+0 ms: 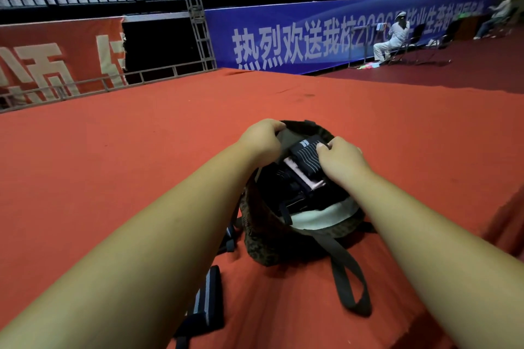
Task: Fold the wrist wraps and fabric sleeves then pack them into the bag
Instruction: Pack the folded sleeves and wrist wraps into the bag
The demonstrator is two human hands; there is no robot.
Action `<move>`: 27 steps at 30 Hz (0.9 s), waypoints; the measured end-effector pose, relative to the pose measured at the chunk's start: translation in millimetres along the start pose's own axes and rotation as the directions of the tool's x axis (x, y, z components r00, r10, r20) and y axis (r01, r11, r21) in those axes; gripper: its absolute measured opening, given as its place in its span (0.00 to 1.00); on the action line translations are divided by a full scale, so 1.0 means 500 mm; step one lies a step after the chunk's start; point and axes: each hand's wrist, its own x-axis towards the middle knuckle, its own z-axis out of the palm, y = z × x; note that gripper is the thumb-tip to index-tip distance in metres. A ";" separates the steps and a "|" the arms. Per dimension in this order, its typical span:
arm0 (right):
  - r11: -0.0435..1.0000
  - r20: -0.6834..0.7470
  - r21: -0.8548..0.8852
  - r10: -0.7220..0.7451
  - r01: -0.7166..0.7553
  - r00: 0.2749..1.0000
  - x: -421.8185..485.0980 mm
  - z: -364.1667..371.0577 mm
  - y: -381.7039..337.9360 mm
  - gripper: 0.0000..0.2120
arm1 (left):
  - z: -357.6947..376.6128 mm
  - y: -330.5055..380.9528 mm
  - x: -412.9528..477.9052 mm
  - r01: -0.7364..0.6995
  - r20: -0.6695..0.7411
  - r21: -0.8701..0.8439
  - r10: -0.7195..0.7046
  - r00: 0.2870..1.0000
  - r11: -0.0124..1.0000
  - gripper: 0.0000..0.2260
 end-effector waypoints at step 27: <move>0.908 -0.281 0.179 -0.322 0.379 0.904 -0.376 0.091 -0.137 0.03 | 0.009 -0.248 -0.389 0.408 0.017 -0.218 -0.414 0.910 0.887 0.15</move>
